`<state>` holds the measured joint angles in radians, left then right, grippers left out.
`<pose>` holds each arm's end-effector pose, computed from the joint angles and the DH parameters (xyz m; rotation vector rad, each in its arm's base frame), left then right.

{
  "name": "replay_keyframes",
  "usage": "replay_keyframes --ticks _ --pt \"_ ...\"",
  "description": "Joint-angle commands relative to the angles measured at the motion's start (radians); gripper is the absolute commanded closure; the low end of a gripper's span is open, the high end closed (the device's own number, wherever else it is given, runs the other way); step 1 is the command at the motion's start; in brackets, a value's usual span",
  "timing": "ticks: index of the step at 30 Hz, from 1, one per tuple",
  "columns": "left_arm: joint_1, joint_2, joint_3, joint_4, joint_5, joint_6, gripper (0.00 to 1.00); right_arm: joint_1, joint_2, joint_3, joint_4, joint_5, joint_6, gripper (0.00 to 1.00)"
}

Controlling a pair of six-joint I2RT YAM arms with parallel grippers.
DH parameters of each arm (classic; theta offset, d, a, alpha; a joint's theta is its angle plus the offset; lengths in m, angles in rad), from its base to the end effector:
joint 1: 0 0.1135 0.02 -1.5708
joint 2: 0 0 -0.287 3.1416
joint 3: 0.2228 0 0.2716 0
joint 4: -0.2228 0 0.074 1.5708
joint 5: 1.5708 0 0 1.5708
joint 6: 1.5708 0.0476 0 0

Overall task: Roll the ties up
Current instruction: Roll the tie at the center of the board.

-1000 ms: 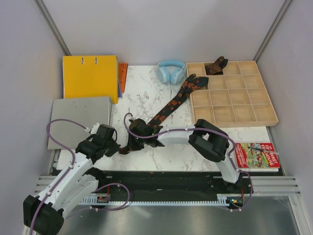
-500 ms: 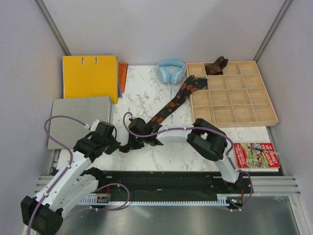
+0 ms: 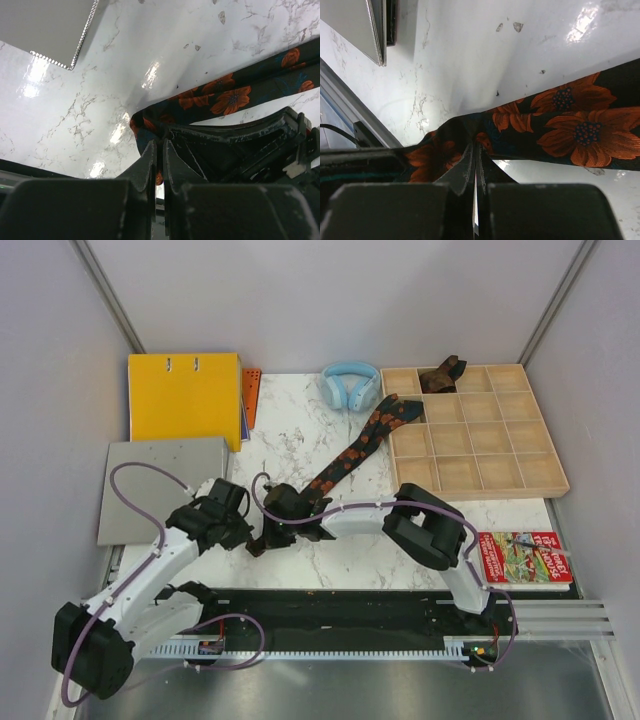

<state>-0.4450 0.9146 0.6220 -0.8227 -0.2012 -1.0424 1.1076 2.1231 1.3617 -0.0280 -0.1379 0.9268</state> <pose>0.1566 -0.0641 0.2136 -0.8436 2.5281 -0.2201 0.2127 0.4404 0.1325 -0.3151 2.6391 1.0273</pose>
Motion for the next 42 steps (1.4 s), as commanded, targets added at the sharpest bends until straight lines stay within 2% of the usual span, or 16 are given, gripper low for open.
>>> replay_keyframes --ticks 1,11,21,30,36,37,40,42 --pt "-0.008 0.072 0.071 0.076 -0.03 0.048 0.98 -0.028 -0.089 -0.076 0.014 0.009 -0.034 1.0" --pt "-0.032 0.242 0.15 0.128 -0.037 0.062 0.98 -0.115 -0.236 -0.237 0.005 -0.008 -0.08 1.0" --pt "-0.078 0.386 0.183 0.163 -0.066 0.048 0.98 -0.135 -0.34 -0.334 0.008 -0.008 -0.091 1.0" --pt "-0.086 0.495 0.196 0.217 -0.078 0.041 0.92 -0.134 -0.423 -0.42 0.054 -0.028 -0.074 1.0" --pt "-0.086 0.509 0.203 0.22 -0.072 0.021 0.81 -0.118 -0.451 -0.438 0.071 -0.037 -0.075 1.0" --pt "-0.086 0.501 0.206 0.22 -0.07 0.022 0.73 -0.117 -0.451 -0.435 0.071 -0.035 -0.08 1.0" --pt "-0.086 0.491 0.217 0.218 -0.064 0.03 0.6 -0.101 -0.445 -0.417 0.071 -0.048 -0.086 1.0" --pt "-0.086 0.475 0.22 0.214 -0.061 0.031 0.55 -0.095 -0.442 -0.405 0.066 -0.049 -0.085 1.0"
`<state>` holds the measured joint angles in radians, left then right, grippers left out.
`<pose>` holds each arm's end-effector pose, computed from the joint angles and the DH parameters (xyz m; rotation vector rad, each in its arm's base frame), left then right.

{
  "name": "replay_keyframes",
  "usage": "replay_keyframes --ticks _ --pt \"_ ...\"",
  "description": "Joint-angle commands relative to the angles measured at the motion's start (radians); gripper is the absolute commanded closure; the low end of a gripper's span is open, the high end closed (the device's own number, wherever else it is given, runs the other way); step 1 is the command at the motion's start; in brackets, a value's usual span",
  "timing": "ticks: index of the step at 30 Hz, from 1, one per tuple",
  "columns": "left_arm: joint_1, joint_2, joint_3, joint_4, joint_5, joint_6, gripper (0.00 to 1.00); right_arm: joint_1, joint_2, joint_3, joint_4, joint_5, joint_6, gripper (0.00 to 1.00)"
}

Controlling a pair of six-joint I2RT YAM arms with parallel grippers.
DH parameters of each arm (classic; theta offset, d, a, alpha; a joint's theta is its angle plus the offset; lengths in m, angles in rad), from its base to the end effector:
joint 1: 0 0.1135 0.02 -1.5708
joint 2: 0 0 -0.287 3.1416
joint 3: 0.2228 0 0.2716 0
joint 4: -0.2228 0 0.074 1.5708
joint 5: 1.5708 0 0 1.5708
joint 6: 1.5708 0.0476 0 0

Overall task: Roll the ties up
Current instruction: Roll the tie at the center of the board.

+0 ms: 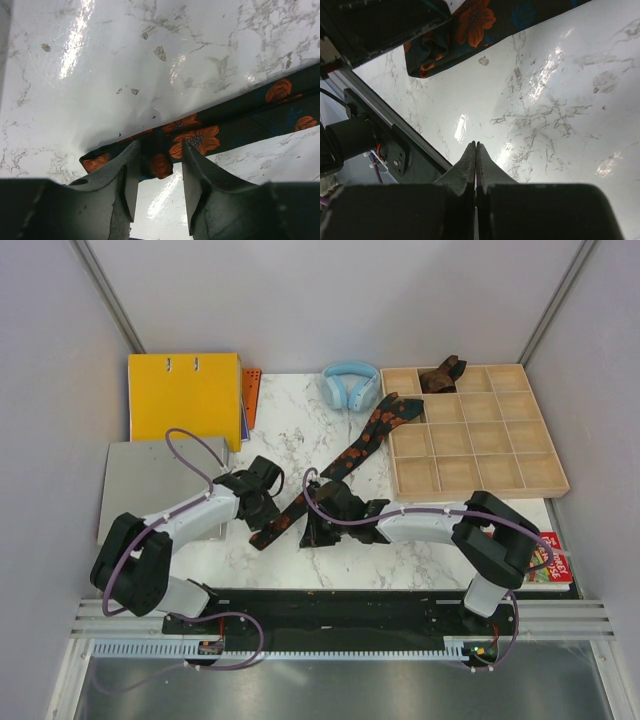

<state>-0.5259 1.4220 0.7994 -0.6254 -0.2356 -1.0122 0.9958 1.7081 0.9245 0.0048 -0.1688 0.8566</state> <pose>0.2355 -0.1238 0.1775 -0.7127 2.6532 -0.0774 0.1974 0.3193 0.1684 -0.2740 2.6011 1.0064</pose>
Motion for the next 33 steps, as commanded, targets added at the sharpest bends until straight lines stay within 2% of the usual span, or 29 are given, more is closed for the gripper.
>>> replay_keyframes --ticks 1,12,16,18,25,33 --pt "-0.005 -0.038 0.044 0.013 -0.025 0.003 0.52 0.017 -0.027 0.036 0.032 -0.017 -0.016 1.0" --pt "-0.005 -0.136 0.047 -0.014 -0.024 0.027 0.44 0.027 -0.03 0.123 0.017 -0.034 -0.008 1.0" --pt "-0.003 -0.184 0.054 -0.037 -0.037 0.038 0.32 0.03 -0.015 0.149 0.032 -0.046 0.009 1.0" --pt "-0.002 -0.199 0.05 -0.039 -0.045 0.047 0.3 0.033 0.008 0.166 0.062 -0.067 0.03 1.0" --pt "0.018 -0.231 0.005 -0.059 -0.064 0.043 0.34 0.067 0.08 0.23 0.118 -0.084 0.065 1.0" --pt "0.219 -0.415 -0.051 -0.079 0.019 0.119 0.39 0.07 0.179 0.287 0.17 -0.1 0.087 1.0"
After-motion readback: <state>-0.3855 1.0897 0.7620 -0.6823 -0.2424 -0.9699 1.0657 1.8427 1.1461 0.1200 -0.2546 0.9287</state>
